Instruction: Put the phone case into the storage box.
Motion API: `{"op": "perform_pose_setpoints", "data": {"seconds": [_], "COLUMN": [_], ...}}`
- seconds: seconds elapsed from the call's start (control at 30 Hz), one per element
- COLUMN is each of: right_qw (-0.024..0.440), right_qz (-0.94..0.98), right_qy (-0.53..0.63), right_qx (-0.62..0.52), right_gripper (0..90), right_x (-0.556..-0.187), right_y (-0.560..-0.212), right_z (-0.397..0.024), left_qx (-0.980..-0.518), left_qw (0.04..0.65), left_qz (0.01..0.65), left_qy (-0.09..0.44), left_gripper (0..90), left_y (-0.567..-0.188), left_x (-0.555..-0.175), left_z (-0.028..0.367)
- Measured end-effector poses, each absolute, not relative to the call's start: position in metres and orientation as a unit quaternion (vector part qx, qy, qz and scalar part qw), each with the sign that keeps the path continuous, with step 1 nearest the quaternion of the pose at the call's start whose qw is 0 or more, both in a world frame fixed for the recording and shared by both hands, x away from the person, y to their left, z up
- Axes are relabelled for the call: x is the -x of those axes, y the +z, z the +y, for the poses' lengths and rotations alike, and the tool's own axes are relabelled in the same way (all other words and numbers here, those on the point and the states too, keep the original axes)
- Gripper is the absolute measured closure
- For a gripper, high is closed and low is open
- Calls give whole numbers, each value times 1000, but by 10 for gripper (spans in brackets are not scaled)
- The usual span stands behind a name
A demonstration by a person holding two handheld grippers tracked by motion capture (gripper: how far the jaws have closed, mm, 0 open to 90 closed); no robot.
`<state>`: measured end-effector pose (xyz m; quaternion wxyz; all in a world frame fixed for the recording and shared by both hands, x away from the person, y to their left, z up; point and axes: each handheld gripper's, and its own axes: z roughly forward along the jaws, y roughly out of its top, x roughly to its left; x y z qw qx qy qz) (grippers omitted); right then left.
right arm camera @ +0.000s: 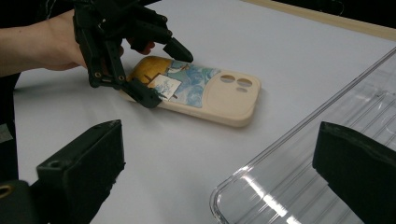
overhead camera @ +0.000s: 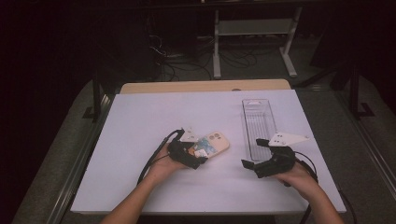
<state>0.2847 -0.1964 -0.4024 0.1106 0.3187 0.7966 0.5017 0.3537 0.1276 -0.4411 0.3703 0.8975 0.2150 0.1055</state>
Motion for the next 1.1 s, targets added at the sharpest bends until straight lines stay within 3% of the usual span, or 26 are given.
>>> {"op": "perform_pose_setpoints", "data": {"seconds": [1.1], "right_qw": [109], "right_qz": [796], "right_qy": [502], "right_qx": [-319], "right_gripper": [17], "right_x": [-285], "right_y": [-402], "right_z": [-197], "left_qx": [-896], "left_qw": [403], "left_qz": [179], "left_qy": [49], "left_gripper": [109], "left_y": [-397], "left_x": [-350], "left_z": [157]}}
